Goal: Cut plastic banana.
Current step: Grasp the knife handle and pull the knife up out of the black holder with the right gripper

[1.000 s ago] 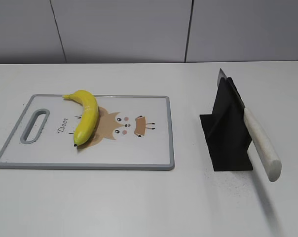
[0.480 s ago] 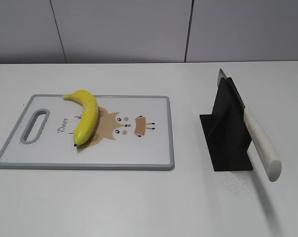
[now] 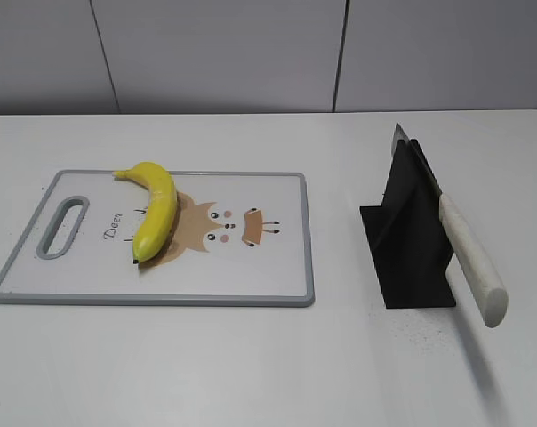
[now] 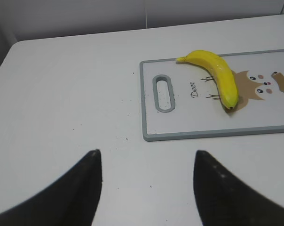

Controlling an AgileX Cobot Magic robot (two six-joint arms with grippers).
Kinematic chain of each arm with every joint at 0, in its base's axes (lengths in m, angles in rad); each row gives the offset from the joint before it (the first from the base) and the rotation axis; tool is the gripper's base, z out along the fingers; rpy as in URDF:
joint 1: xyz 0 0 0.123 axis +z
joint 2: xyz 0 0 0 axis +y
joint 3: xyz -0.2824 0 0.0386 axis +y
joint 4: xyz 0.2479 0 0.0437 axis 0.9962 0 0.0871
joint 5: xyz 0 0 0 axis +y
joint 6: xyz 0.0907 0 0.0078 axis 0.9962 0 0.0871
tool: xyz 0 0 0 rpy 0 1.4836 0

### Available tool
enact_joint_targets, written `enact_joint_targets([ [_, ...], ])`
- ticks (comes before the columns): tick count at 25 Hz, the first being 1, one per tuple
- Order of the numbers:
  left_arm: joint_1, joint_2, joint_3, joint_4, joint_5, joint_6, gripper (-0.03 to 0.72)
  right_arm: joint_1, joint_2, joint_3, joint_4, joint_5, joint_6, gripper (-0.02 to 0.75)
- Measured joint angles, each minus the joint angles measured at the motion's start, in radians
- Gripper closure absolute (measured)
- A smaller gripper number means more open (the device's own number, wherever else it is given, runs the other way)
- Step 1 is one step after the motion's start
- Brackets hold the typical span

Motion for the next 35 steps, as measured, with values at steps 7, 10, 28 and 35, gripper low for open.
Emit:
enact_joint_targets([
  [7, 0.0, 0.0, 0.0, 0.0, 0.0, 0.0, 0.096, 0.086, 0.188, -0.081, 0.005, -0.001, 0.0, 0.213],
  [10, 0.0, 0.0, 0.0, 0.0, 0.0, 0.0, 0.096, 0.091, 0.248, -0.09, 0.017, -0.002, 0.0, 0.215],
  [28, 0.0, 0.0, 0.0, 0.0, 0.0, 0.0, 0.097, 0.191, 0.549, -0.091, 0.012, -0.071, 0.081, 0.218],
  [35, 0.0, 0.0, 0.0, 0.0, 0.0, 0.0, 0.097, 0.191, 0.664, -0.092, 0.011, -0.131, 0.096, 0.22],
])
